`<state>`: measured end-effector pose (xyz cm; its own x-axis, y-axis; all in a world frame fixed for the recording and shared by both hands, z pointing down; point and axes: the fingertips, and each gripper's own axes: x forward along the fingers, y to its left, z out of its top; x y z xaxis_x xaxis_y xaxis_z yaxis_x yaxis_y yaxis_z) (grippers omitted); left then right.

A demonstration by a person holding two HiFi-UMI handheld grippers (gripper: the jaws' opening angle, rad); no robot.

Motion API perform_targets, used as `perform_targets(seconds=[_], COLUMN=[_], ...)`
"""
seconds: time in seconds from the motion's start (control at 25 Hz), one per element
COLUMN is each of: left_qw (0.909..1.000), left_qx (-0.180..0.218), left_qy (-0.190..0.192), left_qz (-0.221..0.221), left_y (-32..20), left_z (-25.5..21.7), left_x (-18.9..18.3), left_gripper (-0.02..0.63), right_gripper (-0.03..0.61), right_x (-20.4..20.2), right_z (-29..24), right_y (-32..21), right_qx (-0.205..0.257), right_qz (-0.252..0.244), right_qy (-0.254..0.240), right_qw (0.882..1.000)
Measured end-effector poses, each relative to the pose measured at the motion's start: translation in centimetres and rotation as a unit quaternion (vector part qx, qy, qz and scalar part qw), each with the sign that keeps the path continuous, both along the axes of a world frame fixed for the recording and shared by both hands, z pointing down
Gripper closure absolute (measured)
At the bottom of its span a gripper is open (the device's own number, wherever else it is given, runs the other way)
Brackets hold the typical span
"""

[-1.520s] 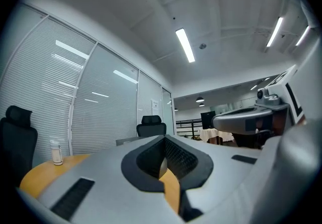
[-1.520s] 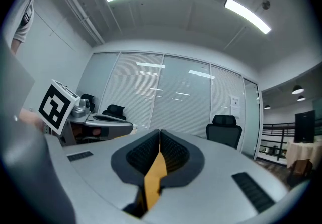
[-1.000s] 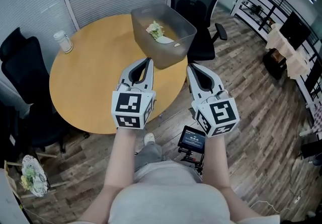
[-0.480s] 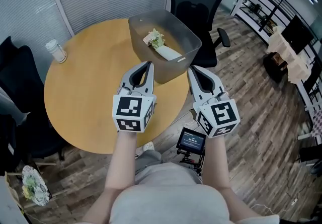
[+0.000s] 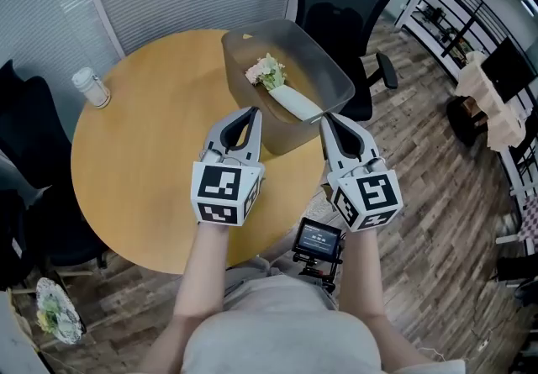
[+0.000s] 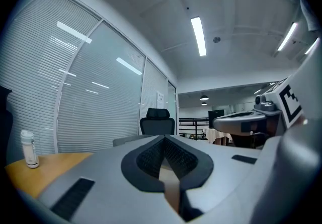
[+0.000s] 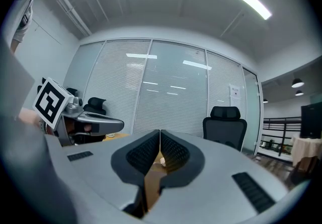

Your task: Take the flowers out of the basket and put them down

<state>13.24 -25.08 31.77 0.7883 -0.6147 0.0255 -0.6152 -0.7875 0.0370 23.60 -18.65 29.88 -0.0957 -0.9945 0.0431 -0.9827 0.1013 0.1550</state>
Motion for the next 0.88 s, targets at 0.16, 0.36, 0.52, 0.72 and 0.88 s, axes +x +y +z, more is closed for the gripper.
perform_targets(seconds=[0.16,0.36,0.52,0.72,0.88], left_qw=[1.0000,0.9999,0.9997,0.9990,0.9974], left_qx=[-0.005,-0.004,0.006,0.021,0.038], left_qy=[0.000,-0.005,-0.017,-0.019,-0.037], left_qz=[-0.002,-0.011,-0.017,-0.035,-0.048], left_y=[-1.1,-2.4,-3.6,-6.2,-8.0], left_z=[0.4,0.2,-0.4,-2.2,-3.0], left_x=[0.1,0.8,1.5,2.3,3.3], left_gripper=[0.611,0.611,0.611,0.611,0.611], right_gripper=[0.552,0.552,0.552,0.552,0.552], right_x=[0.2,1.4,2.3,4.2,5.9], right_z=[0.5,1.5,1.5,1.0,1.3], right_y=[-0.8,-1.7,-3.0,-4.9,-7.0], right_qx=[-0.003,-0.019,-0.029,-0.039,-0.042], right_qz=[-0.011,-0.025,-0.044,-0.075,-0.092], right_qy=[-0.002,0.004,0.014,0.017,0.022], right_qw=[1.000,1.000,0.999,0.996,0.995])
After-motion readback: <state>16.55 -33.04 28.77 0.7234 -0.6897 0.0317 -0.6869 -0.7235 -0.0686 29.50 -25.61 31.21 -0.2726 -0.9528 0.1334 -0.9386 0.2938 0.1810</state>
